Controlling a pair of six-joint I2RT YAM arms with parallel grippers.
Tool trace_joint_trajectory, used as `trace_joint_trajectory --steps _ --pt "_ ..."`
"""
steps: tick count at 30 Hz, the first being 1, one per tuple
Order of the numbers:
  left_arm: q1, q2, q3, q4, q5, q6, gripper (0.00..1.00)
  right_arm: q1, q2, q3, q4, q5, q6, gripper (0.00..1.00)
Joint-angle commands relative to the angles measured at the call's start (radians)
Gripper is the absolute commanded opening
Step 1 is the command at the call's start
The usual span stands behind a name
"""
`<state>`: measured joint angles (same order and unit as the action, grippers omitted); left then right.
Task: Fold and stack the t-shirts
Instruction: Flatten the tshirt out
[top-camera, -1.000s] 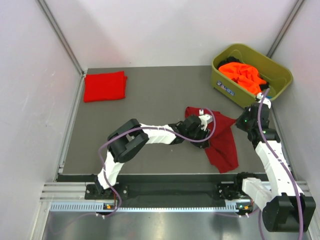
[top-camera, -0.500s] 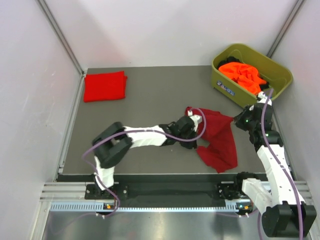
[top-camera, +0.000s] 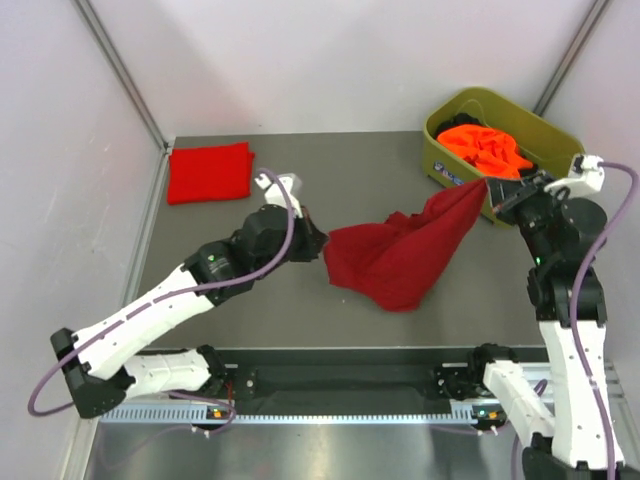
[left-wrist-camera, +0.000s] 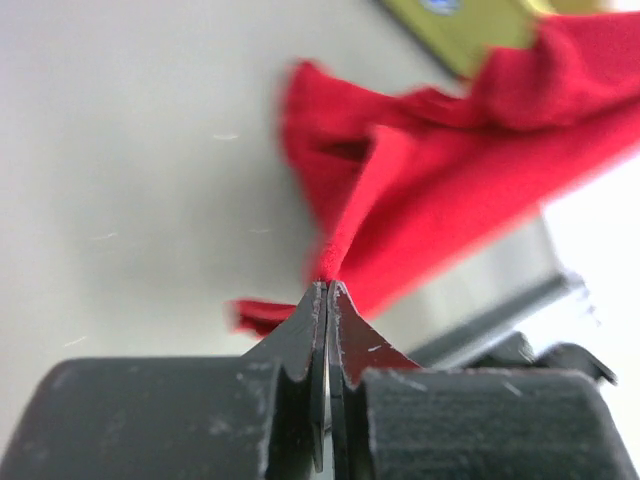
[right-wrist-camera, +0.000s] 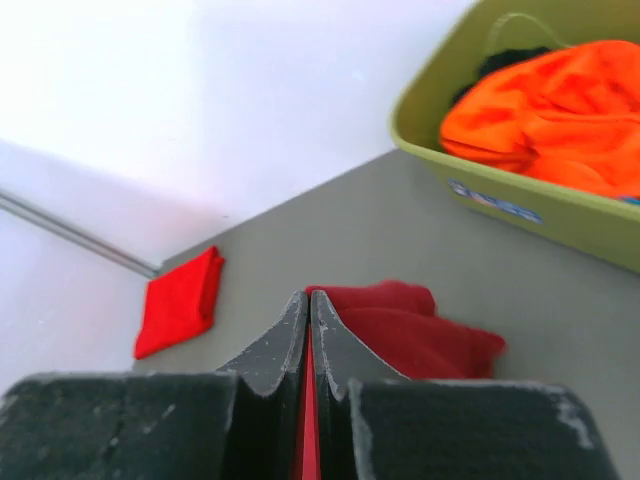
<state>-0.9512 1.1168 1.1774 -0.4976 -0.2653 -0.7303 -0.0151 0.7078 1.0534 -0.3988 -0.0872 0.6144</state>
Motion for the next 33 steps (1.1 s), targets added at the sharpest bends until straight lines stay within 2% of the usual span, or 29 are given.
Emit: trace_joint_trajectory --steps 1,5,6,8,9,10,11,12,13,14,15,17,18,21,27,33 --pt "0.124 -0.028 -0.051 -0.171 -0.056 -0.021 0.0 0.065 0.162 0.01 0.199 -0.051 0.041 0.0" --pt "0.326 -0.069 -0.185 -0.174 0.037 0.002 0.0 0.274 0.408 0.069 0.304 0.039 -0.071 0.01" --pt "0.406 -0.078 -0.199 -0.185 0.043 0.008 0.0 0.349 0.541 0.097 0.314 0.029 -0.106 0.01" --pt "0.475 -0.087 -0.235 -0.193 0.038 0.02 0.0 0.398 0.693 0.228 0.31 -0.015 -0.116 0.01" --pt "0.533 -0.094 -0.243 -0.193 0.04 0.029 0.0 0.433 0.838 0.281 0.301 -0.061 -0.122 0.03" --pt "0.561 -0.097 -0.248 -0.193 0.041 0.032 0.0 0.451 0.908 0.387 0.281 -0.081 -0.128 0.06" --pt "0.584 -0.103 -0.252 -0.187 0.041 0.034 0.0 0.464 0.977 0.448 0.256 -0.129 -0.142 0.1" --pt "0.62 -0.106 -0.259 -0.18 0.041 0.037 0.0 0.49 1.11 0.517 0.214 -0.143 -0.178 0.18" --pt "0.637 -0.107 -0.263 -0.173 0.044 0.037 0.0 0.501 1.171 0.656 0.154 -0.138 -0.191 0.23" --pt "0.666 -0.109 -0.263 -0.171 0.047 0.035 0.0 0.51 1.22 0.713 0.017 -0.119 -0.199 0.28" --pt "0.677 -0.11 -0.263 -0.171 0.055 0.035 0.0 0.517 1.272 0.758 -0.035 -0.079 -0.199 0.38" --pt "0.69 -0.121 -0.263 -0.176 0.038 0.025 0.0 0.52 1.262 0.757 -0.096 -0.031 -0.179 0.45" --pt "0.695 -0.135 -0.265 -0.177 0.019 0.014 0.0 0.518 1.201 0.722 -0.095 0.054 -0.138 0.47" --pt "0.698 -0.172 -0.285 -0.145 0.008 -0.006 0.0 0.512 1.05 0.558 -0.103 0.202 -0.058 0.48" --pt "0.7 -0.176 -0.326 -0.085 0.076 -0.015 0.0 0.511 0.769 0.272 -0.138 0.32 0.036 0.5" --pt "0.701 -0.163 -0.358 -0.044 0.141 -0.012 0.0 0.497 0.607 -0.065 -0.083 0.38 0.093 0.57"
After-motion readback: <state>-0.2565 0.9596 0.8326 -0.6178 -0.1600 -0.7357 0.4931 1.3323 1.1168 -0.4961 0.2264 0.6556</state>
